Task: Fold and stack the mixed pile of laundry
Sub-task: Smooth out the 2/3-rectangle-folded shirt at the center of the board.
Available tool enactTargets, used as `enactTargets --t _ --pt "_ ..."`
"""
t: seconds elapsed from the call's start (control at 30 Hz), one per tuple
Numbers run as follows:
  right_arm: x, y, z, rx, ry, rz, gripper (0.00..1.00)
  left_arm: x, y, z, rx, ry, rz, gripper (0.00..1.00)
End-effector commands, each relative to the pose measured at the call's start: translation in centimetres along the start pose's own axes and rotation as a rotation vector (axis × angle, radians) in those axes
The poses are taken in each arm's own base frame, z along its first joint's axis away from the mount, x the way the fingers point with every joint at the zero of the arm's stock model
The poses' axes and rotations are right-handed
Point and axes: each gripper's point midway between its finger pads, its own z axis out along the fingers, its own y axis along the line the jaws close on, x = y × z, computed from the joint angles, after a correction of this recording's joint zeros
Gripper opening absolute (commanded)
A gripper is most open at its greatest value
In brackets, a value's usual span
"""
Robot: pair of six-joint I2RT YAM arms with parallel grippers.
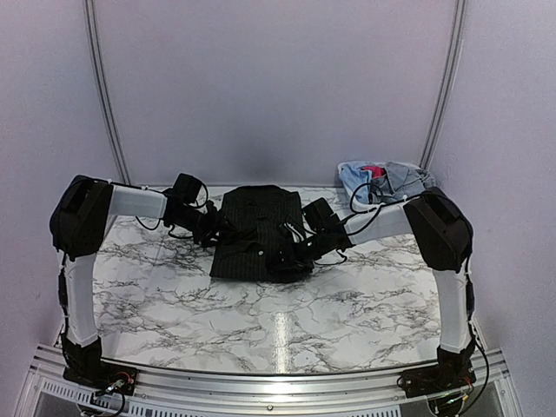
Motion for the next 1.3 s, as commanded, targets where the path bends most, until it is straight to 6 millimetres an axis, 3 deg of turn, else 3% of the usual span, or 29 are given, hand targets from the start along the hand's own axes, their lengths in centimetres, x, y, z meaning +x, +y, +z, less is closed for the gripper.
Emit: enactTargets --t 0.0,0.2,0.37,0.6,0.83,1.03,1.27 --pt "0.6 -2.1 0.6 0.066 0.004 0.036 0.33 -0.3 -3.4 -4.3 0.051 -0.054 0.05 0.73" --pt "0.1 -0.8 -0.3 0.051 -0.007 0.014 0.35 2.0 -3.1 -6.5 0.056 -0.053 0.049 0.78" --pt "-1.2 2.4 -2.6 0.005 -0.052 -0.039 0.37 3.8 -1.2 -7.8 0.015 -0.068 0.01 0.81" --pt "-2.8 5.4 -4.7 -0.033 -0.116 -0.085 0.38 5.2 -1.1 -7.5 0.038 -0.038 0.008 0.78" --pt "-3.8 4.4 -3.5 -0.011 -0.125 -0.066 0.38 5.6 -1.4 -5.9 0.056 -0.01 0.003 0.66" --pt "-4.4 3.1 -2.0 0.009 -0.117 -0.049 0.37 5.7 -1.3 -4.5 0.056 0.005 0.002 0.64" --pt "-3.9 1.3 -0.5 0.031 -0.084 -0.025 0.37 5.2 -1.9 -3.0 0.083 0.022 0.005 0.53"
